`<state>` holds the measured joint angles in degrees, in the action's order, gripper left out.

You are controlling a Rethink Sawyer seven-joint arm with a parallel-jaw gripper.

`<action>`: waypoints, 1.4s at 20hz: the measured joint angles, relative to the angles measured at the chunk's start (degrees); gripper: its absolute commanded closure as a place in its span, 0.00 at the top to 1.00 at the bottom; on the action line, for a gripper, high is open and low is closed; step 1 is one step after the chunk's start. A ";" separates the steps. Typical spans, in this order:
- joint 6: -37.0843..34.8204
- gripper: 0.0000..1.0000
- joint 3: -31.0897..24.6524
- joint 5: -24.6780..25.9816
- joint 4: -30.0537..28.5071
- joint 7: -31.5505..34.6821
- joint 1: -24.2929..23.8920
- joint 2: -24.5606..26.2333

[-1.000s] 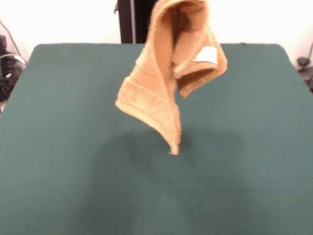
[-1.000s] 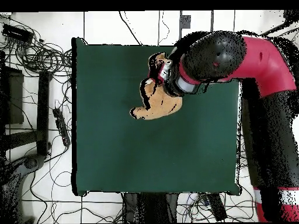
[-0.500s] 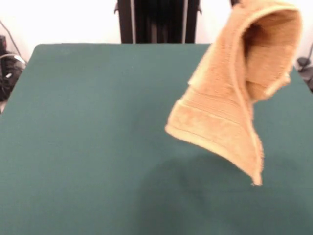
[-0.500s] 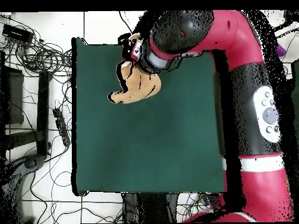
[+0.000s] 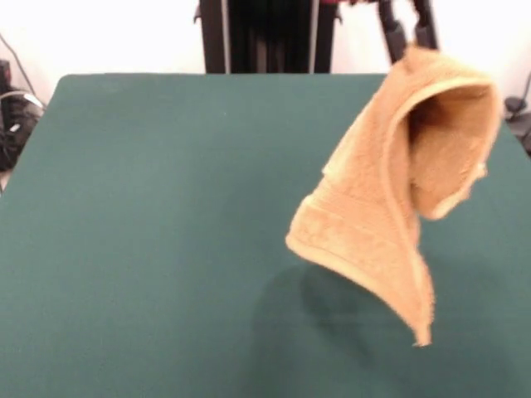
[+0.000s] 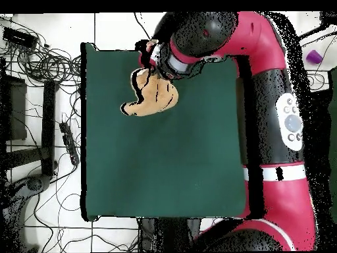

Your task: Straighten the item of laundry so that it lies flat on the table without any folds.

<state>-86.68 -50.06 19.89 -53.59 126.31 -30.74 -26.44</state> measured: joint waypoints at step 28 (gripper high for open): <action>24.61 0.00 -0.39 5.68 -25.20 0.00 -14.81 -2.80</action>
<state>-62.07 -50.45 25.56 -78.79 126.31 -45.55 -29.24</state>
